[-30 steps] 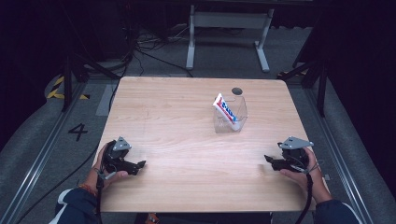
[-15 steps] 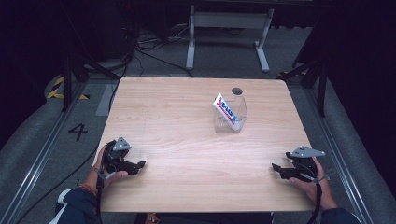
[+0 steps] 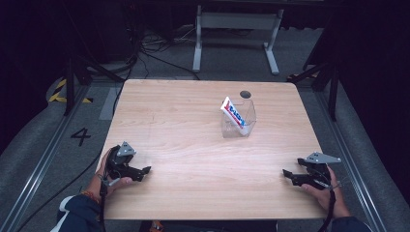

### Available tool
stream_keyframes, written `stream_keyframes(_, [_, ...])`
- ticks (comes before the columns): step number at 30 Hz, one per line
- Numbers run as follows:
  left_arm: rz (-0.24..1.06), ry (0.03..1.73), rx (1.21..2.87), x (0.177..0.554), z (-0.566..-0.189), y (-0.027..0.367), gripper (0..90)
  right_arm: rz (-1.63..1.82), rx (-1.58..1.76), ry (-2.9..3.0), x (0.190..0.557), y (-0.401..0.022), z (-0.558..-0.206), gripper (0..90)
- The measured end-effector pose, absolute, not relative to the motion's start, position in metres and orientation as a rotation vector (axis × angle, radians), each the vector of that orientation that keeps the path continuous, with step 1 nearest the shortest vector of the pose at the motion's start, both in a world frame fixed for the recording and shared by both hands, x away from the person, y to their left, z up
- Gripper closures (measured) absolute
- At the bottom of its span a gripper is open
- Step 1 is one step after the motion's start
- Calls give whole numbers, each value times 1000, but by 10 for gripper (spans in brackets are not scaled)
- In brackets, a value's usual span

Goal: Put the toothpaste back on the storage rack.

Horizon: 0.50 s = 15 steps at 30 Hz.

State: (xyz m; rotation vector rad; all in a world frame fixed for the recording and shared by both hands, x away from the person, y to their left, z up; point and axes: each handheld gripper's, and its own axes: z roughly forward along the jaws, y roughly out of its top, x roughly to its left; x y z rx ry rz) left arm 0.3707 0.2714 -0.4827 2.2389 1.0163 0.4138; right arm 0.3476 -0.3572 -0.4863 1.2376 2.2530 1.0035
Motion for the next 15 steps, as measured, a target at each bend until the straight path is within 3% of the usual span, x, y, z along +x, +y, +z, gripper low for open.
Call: stream_keyframes(15, [391,1037,2224,371,-483,270,3,1009,1230,2261,349,-358,-487,177])
